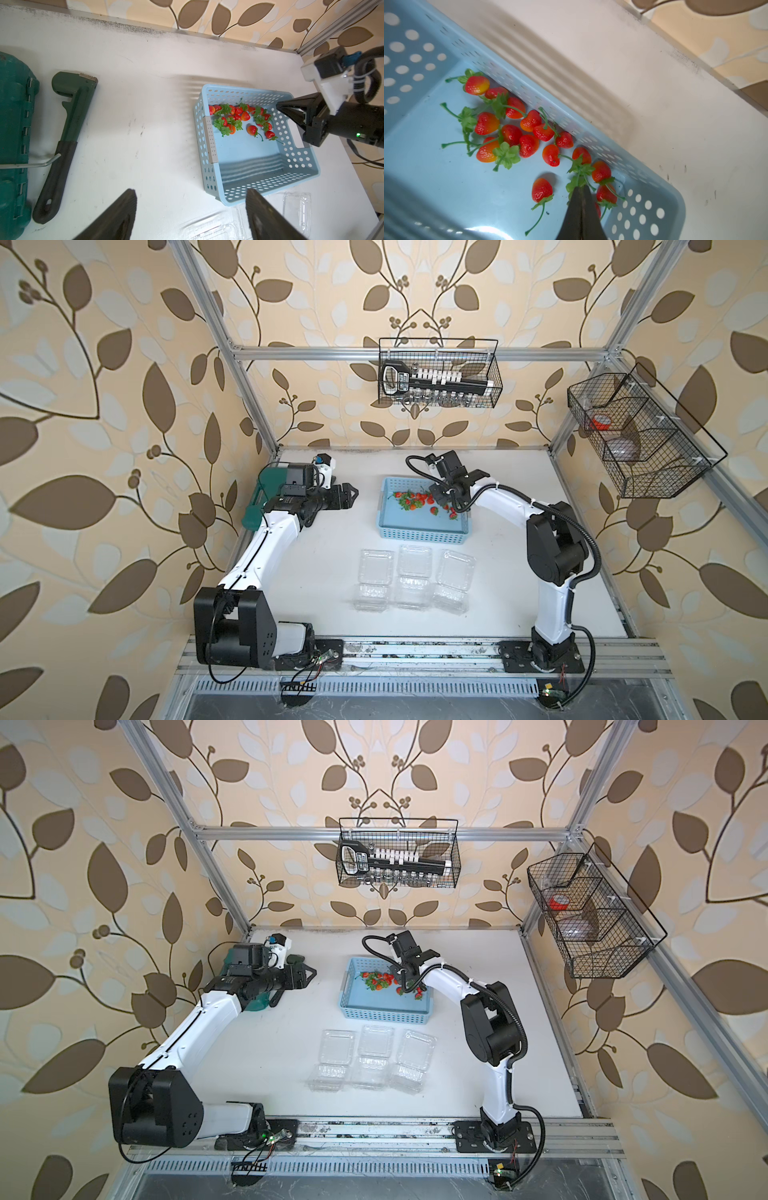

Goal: Pack strawberries into containers
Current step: Pick up the strawberry from the basket, then place the strawberry in the packing box.

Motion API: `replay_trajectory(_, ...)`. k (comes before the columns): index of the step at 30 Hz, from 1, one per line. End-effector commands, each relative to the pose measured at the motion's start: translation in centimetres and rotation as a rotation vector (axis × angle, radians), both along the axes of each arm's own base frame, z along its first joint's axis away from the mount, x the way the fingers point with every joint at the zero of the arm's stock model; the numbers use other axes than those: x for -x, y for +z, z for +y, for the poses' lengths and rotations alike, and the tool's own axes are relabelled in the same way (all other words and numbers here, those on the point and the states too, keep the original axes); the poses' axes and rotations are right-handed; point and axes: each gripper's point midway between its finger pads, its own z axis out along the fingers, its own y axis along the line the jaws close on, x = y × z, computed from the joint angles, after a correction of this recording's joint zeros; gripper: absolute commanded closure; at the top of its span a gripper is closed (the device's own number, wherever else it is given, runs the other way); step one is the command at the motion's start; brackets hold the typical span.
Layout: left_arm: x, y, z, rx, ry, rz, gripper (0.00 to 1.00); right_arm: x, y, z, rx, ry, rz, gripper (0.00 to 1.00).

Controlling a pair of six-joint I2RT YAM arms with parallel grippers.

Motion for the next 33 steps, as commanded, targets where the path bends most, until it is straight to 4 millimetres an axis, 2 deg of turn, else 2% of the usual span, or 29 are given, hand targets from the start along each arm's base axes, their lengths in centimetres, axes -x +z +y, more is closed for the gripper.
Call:
replay_trajectory(1,-0.3,1.6,-0.6,0.007,-0.033,-0.049,0.16,1.4,-1.0,-0.4,-0.018,-0.002,0.05,1.0)
replay_trajectory(3,-0.3,1.7,-0.7,0.01,-0.037,-0.048,0.16,1.3,-1.7,-0.8,-0.022,-0.018,0.071,0.96)
replay_trajectory(6,-0.3,1.7,-0.6,0.008,-0.036,-0.049,0.16,0.9,-2.8,-1.3,-0.077,-0.038,0.112,0.79)
replay_trajectory(8,-0.3,1.6,-0.6,0.008,-0.034,-0.047,0.16,0.6,-3.6,-1.6,-0.091,-0.047,0.13,0.75)
replay_trajectory(20,-0.4,1.2,-0.6,0.006,-0.038,-0.034,0.16,0.2,-7.1,-1.4,-0.067,-0.019,0.209,0.76)
replay_trajectory(28,-0.5,0.9,-0.7,0.004,-0.04,-0.026,0.16,-0.7,-8.0,-1.4,-0.053,-0.034,0.203,0.75)
replay_trajectory(31,-0.5,0.9,-0.6,0.002,-0.04,-0.026,0.16,-1.2,-8.1,-1.3,-0.049,-0.037,0.2,0.81)
replay_trajectory(33,-0.5,0.9,-0.6,0.002,-0.039,-0.025,0.16,-1.5,-7.8,-1.2,-0.049,-0.037,0.193,0.92)
